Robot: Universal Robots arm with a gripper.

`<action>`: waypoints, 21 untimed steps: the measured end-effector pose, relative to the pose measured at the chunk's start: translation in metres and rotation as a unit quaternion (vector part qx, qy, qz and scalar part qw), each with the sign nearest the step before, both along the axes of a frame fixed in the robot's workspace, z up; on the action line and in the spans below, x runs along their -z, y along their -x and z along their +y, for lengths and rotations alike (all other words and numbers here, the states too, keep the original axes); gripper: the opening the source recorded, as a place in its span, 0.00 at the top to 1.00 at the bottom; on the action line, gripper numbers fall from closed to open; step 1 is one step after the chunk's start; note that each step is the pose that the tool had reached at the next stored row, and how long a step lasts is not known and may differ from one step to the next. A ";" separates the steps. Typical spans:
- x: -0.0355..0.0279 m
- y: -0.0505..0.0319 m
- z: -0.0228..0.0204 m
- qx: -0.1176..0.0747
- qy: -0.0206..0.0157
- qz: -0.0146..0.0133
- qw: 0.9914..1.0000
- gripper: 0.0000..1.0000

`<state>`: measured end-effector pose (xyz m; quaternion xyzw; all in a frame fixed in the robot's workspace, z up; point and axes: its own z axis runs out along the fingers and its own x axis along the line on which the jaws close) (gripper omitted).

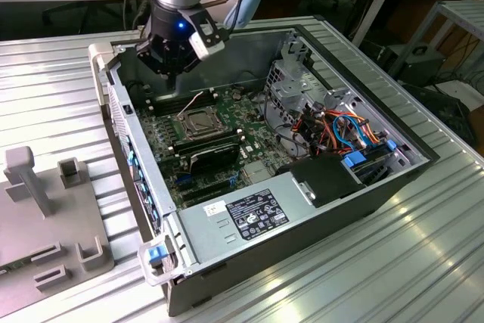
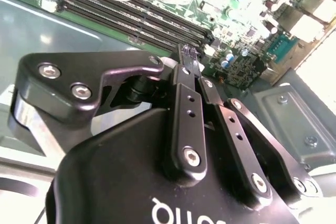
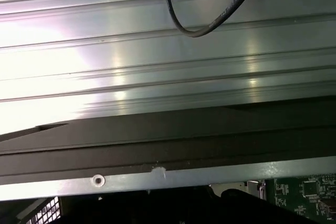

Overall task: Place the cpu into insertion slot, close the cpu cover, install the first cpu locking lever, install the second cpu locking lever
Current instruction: 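Install the first cpu locking lever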

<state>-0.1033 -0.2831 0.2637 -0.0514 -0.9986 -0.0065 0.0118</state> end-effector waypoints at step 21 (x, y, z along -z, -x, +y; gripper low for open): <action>0.0118 -0.0403 -0.0160 0.000 0.004 0.000 1.000 0.89</action>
